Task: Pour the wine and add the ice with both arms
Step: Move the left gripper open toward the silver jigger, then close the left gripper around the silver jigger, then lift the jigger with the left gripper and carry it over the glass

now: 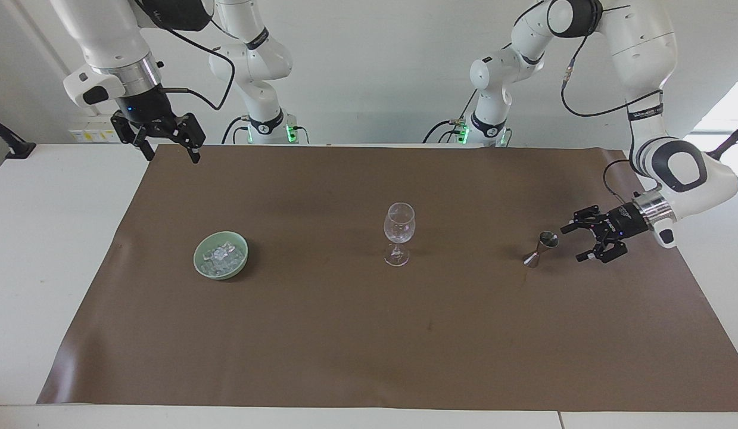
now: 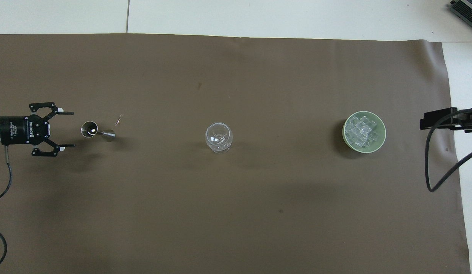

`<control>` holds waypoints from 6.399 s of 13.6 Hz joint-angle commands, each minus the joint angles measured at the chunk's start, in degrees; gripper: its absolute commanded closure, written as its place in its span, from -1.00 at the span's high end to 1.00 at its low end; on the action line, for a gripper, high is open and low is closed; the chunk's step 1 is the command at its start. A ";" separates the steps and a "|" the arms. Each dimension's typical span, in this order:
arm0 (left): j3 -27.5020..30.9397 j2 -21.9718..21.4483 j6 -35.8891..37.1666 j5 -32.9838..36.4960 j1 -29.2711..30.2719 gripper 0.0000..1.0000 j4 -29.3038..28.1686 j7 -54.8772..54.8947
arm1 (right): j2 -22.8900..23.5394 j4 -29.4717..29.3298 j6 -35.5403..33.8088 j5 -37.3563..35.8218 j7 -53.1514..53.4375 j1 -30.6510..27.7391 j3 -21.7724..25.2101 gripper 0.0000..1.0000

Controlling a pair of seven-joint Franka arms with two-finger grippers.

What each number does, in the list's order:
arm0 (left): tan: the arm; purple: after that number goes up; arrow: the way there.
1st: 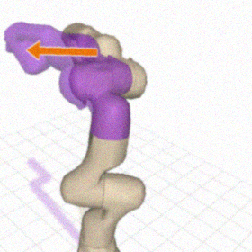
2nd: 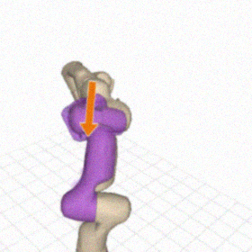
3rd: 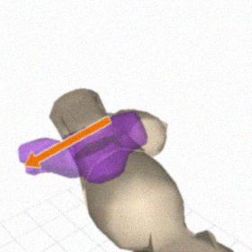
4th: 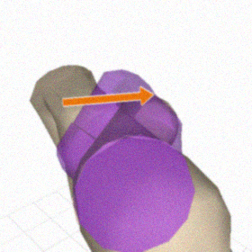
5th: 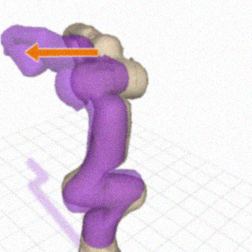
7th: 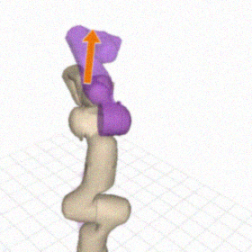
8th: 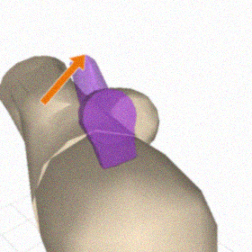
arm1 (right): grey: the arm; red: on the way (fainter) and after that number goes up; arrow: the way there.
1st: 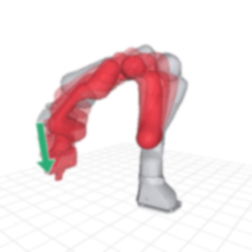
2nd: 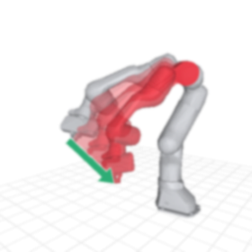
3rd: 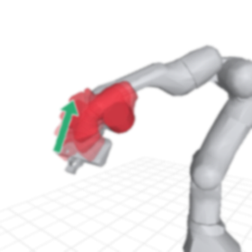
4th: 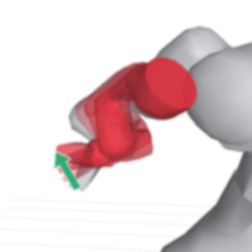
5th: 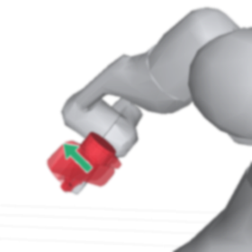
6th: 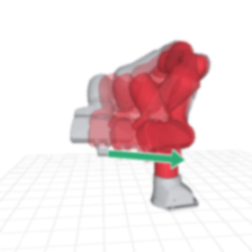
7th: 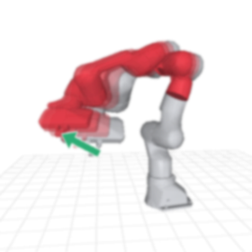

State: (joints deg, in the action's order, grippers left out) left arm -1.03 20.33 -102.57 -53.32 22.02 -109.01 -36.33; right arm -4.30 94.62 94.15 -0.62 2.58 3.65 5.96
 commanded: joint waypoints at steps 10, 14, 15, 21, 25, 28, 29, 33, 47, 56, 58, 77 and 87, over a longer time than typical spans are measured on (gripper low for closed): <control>-0.46 0.84 -1.59 -13.99 2.50 1.00 -8.15 -1.55 | -1.06 0.83 -0.72 0.80 -1.44 -0.14 -0.08 1.00; -0.46 2.96 -1.06 -16.37 3.38 1.00 -8.32 -1.55 | -1.06 0.83 -0.81 0.80 -1.44 -0.14 -0.08 1.00; -0.46 3.49 -1.06 -16.55 3.12 1.00 -8.24 -1.55 | -1.06 0.83 -0.72 0.80 -1.44 -0.14 -0.08 1.00; -0.55 3.40 -0.97 -18.73 2.24 1.00 -10.08 -1.11 | -1.06 0.83 -0.72 0.80 -1.44 -0.14 -0.08 1.00; -0.63 2.88 -1.06 -22.34 1.80 1.00 -12.37 -0.94 | -1.06 0.83 -0.81 0.80 -1.44 -0.14 -0.08 1.00; -0.81 2.88 -1.14 -23.05 0.40 1.00 -12.46 -0.50 | -1.06 0.83 -0.72 0.80 -1.44 -0.14 -0.08 1.00; -0.81 2.88 -0.45 -23.49 0.39 1.00 -12.46 -0.41 | -1.06 0.83 -0.81 0.80 -1.44 -0.14 -0.08 1.00; -0.81 2.61 0.08 -25.51 0.39 1.00 -13.16 0.47 | -1.06 0.83 -0.81 0.80 -1.44 -0.14 -0.08 1.00; -0.81 1.65 0.79 -30.78 0.39 1.00 -16.76 5.30 | -1.06 0.83 -0.81 0.80 -1.44 -0.14 -0.08 1.00; -0.81 1.12 1.93 -32.37 1.27 0.34 -17.99 5.30 | -1.06 0.83 -0.81 0.80 -1.44 -0.14 -0.08 1.00; -0.81 1.03 1.93 -33.50 1.27 0.06 -18.60 5.30 | -1.06 0.83 -0.81 0.80 -1.44 -0.14 -0.08 1.00; -0.55 -5.99 0.88 -35.18 -3.12 -1.00 -19.49 -0.30 | -1.06 0.83 -0.81 0.80 -1.44 -0.14 -0.08 1.00; -0.90 -15.57 -12.56 -35.18 -14.02 -1.00 -19.40 -14.19 | -1.06 0.83 -0.81 0.80 -1.44 -0.14 -0.08 1.00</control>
State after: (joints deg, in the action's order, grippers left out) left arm -2.50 7.93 -112.80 -87.37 9.52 -126.44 -47.77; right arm -4.30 94.62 94.15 -0.62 2.58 3.66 5.96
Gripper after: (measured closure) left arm 0.797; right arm 0.000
